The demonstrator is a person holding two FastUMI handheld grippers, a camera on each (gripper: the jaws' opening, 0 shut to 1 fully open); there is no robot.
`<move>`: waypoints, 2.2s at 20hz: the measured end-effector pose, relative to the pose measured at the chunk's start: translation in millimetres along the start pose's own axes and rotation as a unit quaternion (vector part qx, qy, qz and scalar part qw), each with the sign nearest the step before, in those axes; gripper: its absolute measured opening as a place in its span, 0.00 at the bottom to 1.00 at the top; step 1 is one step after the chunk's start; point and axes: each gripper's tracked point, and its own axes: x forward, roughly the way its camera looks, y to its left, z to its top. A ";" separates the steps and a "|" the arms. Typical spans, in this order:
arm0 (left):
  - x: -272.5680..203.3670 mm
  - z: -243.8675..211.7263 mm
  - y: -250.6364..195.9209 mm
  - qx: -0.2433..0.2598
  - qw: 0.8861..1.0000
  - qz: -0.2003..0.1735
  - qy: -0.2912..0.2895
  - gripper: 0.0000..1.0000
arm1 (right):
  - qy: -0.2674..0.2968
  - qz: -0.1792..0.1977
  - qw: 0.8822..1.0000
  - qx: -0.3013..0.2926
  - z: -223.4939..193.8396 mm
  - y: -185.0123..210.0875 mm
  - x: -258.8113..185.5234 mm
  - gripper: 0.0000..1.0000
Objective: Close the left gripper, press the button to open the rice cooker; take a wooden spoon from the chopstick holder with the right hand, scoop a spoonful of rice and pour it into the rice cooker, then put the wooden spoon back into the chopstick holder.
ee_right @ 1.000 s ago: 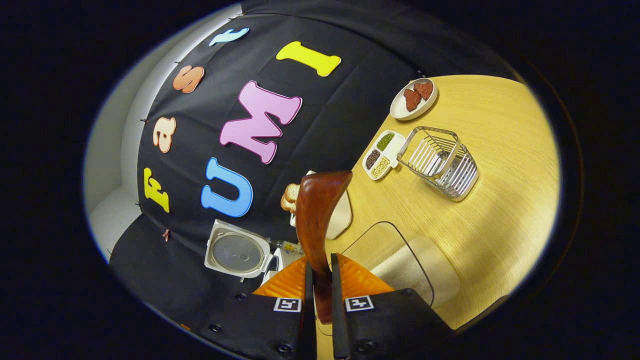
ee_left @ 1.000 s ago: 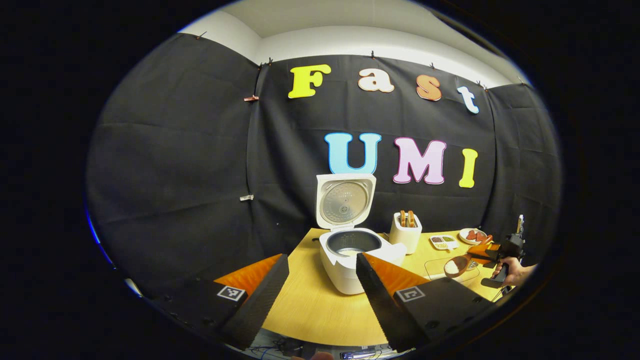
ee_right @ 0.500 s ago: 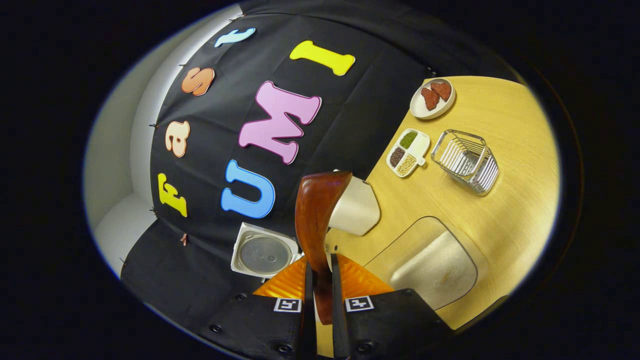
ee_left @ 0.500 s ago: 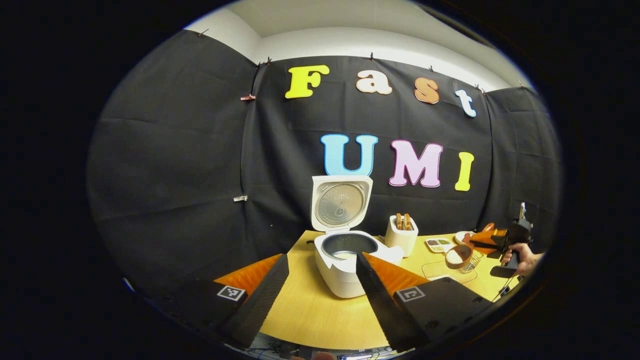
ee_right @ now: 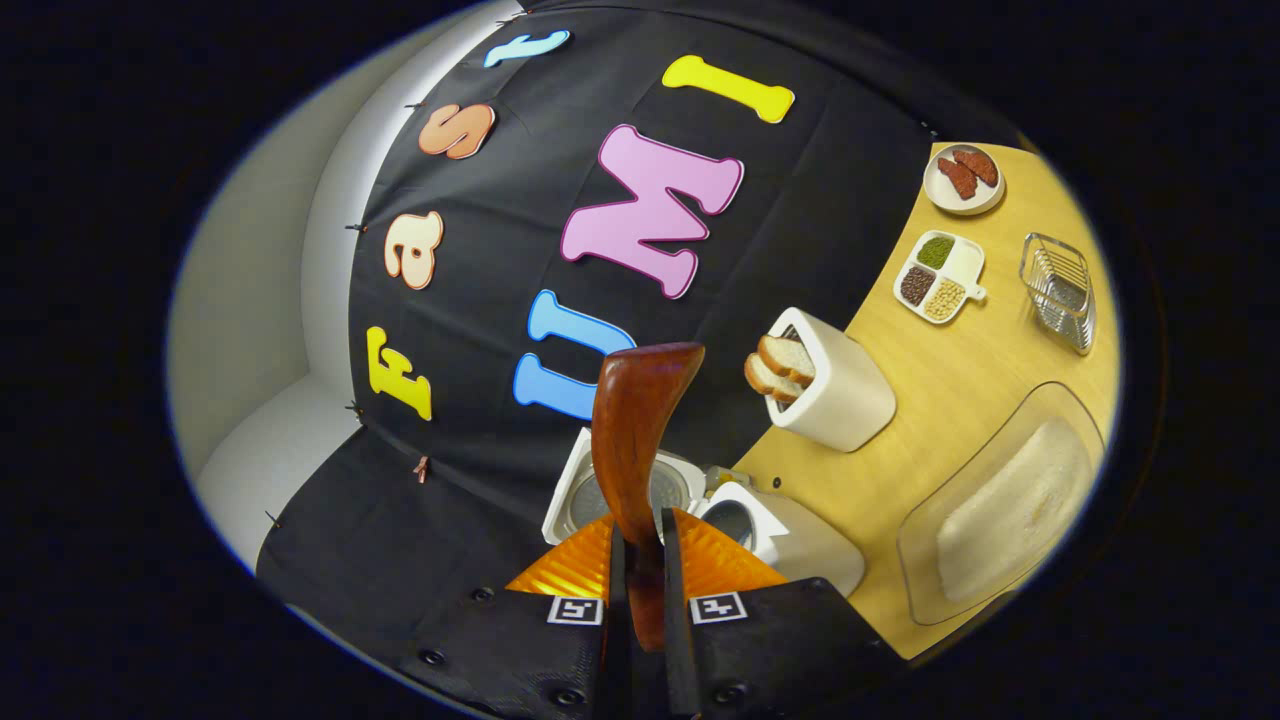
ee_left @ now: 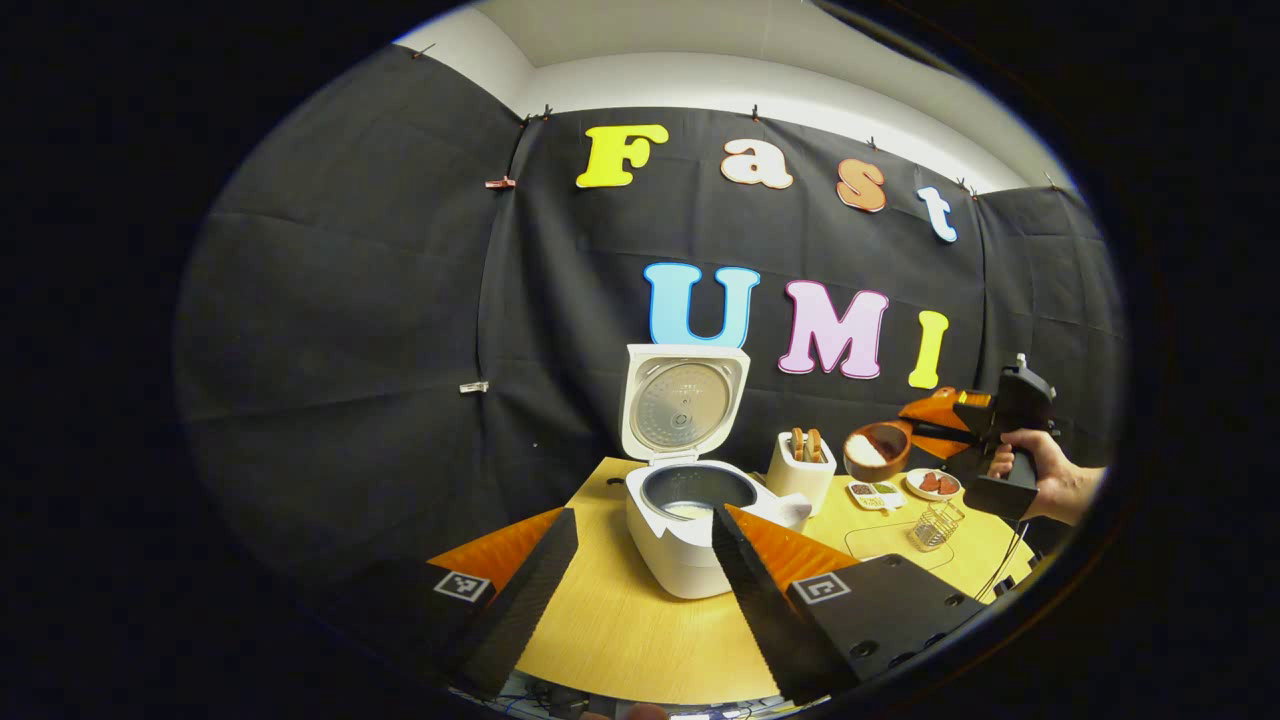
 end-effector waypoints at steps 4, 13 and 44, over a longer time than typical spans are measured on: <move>3.5 -6.1 9.3 -0.011 1.000 0.003 0.007 0.93 | 0.006 -0.002 1.000 -0.002 -21.5 22.0 53.3 0.17; 6.6 -17.5 27.9 -0.033 0.999 0.020 0.018 0.94 | 0.018 -0.023 0.994 -0.107 -63.9 28.1 151.8 0.17; -0.6 -36.9 54.4 -0.043 0.997 0.046 0.046 0.94 | 0.100 0.052 0.702 -0.704 -175.7 43.0 213.4 0.17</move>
